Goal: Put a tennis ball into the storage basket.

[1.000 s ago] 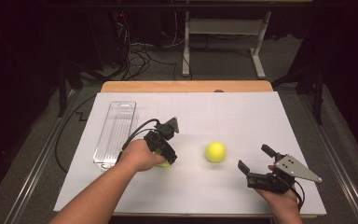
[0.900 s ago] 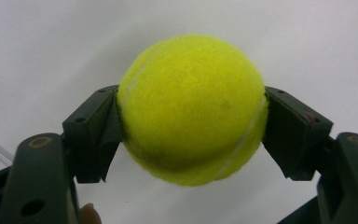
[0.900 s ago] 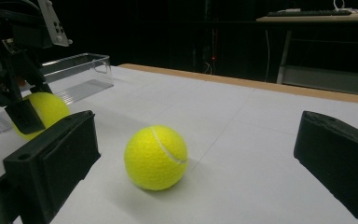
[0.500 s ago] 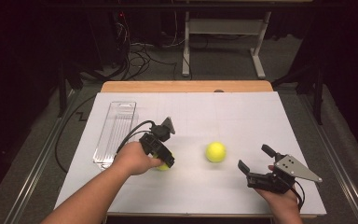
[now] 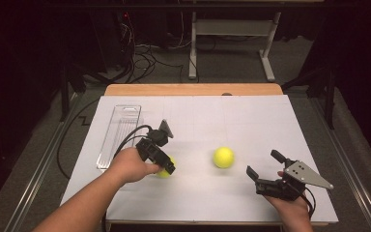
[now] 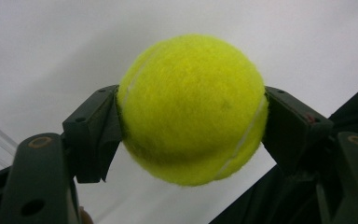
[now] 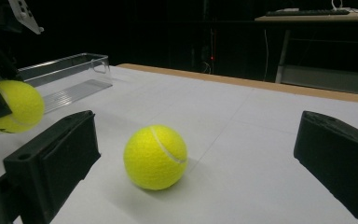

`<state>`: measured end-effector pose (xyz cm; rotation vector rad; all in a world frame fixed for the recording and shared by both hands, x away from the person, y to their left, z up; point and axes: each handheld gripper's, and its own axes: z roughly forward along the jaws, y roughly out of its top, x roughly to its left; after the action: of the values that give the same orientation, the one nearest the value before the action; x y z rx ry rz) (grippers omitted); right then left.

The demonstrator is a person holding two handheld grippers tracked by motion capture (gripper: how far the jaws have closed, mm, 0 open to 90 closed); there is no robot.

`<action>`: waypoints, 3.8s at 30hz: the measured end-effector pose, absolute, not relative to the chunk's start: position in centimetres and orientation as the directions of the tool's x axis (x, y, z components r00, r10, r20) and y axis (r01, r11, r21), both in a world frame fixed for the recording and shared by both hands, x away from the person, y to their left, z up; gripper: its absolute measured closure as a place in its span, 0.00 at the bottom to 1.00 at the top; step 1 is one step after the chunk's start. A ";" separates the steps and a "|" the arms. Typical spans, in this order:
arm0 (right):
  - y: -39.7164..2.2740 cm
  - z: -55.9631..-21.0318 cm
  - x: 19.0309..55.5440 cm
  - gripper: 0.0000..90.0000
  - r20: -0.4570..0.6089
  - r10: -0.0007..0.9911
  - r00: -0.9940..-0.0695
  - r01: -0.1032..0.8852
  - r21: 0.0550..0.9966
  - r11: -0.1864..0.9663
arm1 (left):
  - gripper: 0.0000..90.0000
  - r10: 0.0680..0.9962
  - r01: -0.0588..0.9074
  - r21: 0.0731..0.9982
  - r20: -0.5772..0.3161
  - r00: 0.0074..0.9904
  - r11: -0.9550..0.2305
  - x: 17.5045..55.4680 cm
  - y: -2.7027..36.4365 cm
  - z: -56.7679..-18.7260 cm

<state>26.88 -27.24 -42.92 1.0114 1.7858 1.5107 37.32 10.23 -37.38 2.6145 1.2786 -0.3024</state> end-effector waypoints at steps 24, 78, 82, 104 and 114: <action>-27.2 -43.0 26.8 0.00 0.041 0.839 -0.542 0.176 0.982 0.066 | 0.30 0.752 0.794 0.127 -0.260 0.606 -0.595 38.0 11.2 -33.7; -27.3 -42.9 26.8 0.00 0.037 0.842 -0.538 0.173 0.983 0.067 | 0.30 0.870 0.907 0.124 -0.258 0.420 -0.402 40.4 20.4 -32.5; -27.3 -42.9 26.8 0.00 0.036 0.842 -0.539 0.172 0.983 0.068 | 0.30 0.876 0.913 0.122 -0.257 0.409 -0.390 40.5 21.0 -32.5; -27.2 -42.9 26.8 0.00 0.033 0.842 -0.539 0.171 0.983 0.071 | 0.30 0.908 0.938 0.121 -0.237 0.345 -0.325 40.7 23.8 -33.0; -27.2 -43.0 26.8 0.00 0.035 0.842 -0.538 0.173 0.982 0.070 | 0.30 0.919 0.945 0.114 -0.225 0.325 -0.306 41.3 24.3 -33.1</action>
<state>26.81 -27.21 -42.95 1.0096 1.7809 1.5081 41.33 24.30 -33.10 2.3654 1.6959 -0.1718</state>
